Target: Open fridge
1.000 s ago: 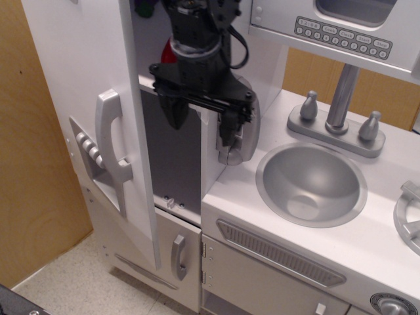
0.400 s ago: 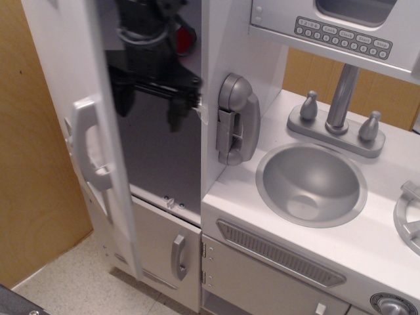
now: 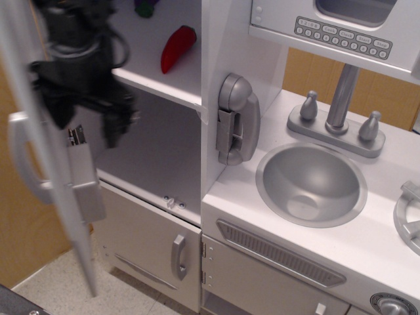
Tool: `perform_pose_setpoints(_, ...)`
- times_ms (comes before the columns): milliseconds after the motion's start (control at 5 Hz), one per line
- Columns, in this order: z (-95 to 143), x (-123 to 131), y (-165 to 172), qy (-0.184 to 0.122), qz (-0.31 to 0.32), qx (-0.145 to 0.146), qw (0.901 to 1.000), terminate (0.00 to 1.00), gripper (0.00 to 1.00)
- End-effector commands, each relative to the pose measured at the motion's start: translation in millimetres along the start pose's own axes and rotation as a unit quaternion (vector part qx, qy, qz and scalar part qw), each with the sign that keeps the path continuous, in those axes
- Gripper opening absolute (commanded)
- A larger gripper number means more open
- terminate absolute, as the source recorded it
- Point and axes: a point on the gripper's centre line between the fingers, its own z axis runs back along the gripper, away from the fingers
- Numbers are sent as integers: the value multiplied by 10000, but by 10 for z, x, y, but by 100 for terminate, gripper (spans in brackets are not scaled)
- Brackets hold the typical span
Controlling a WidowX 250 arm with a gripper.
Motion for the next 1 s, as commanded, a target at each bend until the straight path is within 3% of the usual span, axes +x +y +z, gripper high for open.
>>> perform_pose_setpoints(0, 61, -4, 573, -122, 201, 296, 9993, 0, 100)
perform_pose_setpoints(400, 37, 199, 1083, -215, 437, 216, 9986, 0, 100)
perform_pose_setpoints(600, 77, 278, 1293, -191, 479, -92, 9986, 0, 100)
perform_pose_setpoints(800, 74, 369, 1462, -417, 568, -25, 9975, 100, 100)
